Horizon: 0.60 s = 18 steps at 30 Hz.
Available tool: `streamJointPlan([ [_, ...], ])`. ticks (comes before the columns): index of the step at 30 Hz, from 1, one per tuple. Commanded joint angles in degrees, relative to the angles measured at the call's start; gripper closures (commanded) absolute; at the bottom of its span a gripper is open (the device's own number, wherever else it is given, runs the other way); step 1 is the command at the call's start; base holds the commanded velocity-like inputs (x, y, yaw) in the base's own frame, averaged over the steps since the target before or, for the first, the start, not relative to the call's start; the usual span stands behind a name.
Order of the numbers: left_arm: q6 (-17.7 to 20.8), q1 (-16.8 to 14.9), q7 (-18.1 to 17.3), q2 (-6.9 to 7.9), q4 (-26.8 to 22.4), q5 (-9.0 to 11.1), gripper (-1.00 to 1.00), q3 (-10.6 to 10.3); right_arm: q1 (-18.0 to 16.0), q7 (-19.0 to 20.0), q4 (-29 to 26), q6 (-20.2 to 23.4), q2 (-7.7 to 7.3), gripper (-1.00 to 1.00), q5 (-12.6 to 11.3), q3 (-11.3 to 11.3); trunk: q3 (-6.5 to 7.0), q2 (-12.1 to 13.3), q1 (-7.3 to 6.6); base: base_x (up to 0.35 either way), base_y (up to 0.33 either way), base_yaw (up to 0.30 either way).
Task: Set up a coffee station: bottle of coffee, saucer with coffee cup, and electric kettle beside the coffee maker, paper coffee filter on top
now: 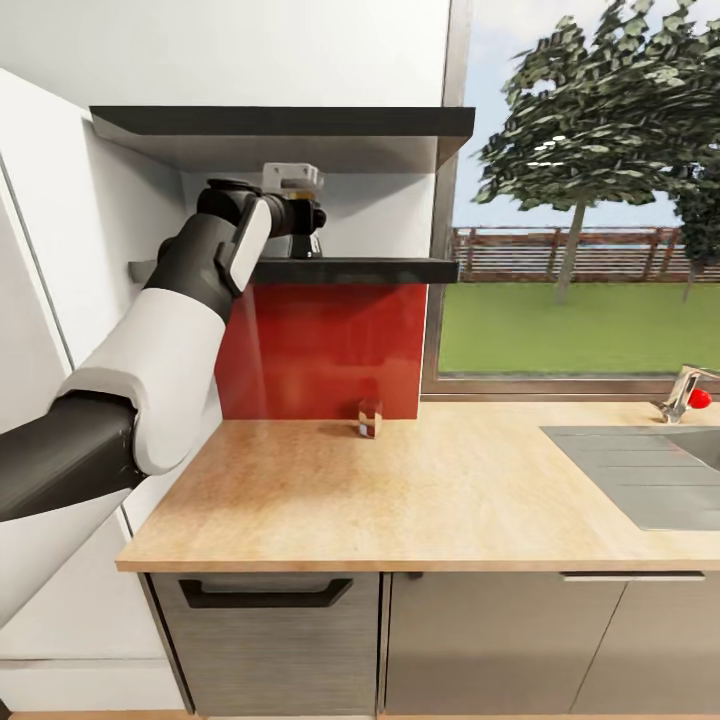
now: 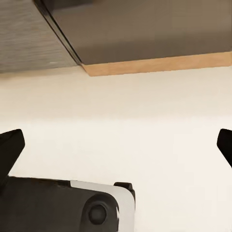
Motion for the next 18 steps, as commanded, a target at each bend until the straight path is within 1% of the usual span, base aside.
streamJointPlan([
  [1, 0.3, 0.0, 0.1, 0.00, -0.1, 0.0, -1.00, 0.0, 0.2, 0.5, 0.1, -0.2, 0.03, -1.00, -1.0, 0.4, -0.10, -0.1, 0.03, 0.096, 0.000, 0.000],
  [4, 0.3, 0.0, 0.1, 0.00, -0.2, 0.0, -1.00, 0.1, 0.6, -1.6, 0.1, -0.5, 0.14, -1.00, -1.9, 0.5, -0.10, -0.1, 0.03, 0.207, 0.000, 0.000],
  [5, 0.3, 0.0, 0.1, 0.00, -0.3, 0.0, -1.00, 0.1, 0.7, -3.7, 0.1, -0.5, 0.23, -1.00, -2.1, 0.5, -0.10, -0.1, 0.03, 0.119, 0.000, 0.000],
  [9, 0.3, 0.0, 0.1, 0.00, -0.1, -0.1, -1.00, 0.1, 0.7, -6.2, 0.1, -0.5, 0.39, -1.00, -2.3, 0.6, -0.10, -0.1, 0.03, 0.082, 0.000, 0.000],
  [14, 0.3, 0.0, 0.1, 0.00, 0.3, -0.1, -1.00, 0.1, 0.8, -7.0, 0.1, -0.5, 0.45, -1.00, -2.4, 0.6, -0.10, -0.1, 0.03, 0.181, 0.000, 0.000],
  [18, 0.2, 0.0, 0.1, 0.00, 0.2, -0.1, -1.00, 0.1, 0.8, -7.1, 0.1, -0.5, 0.46, -1.00, -2.4, 0.6, -0.10, -0.1, 0.03, 0.084, 0.000, 0.000],
])
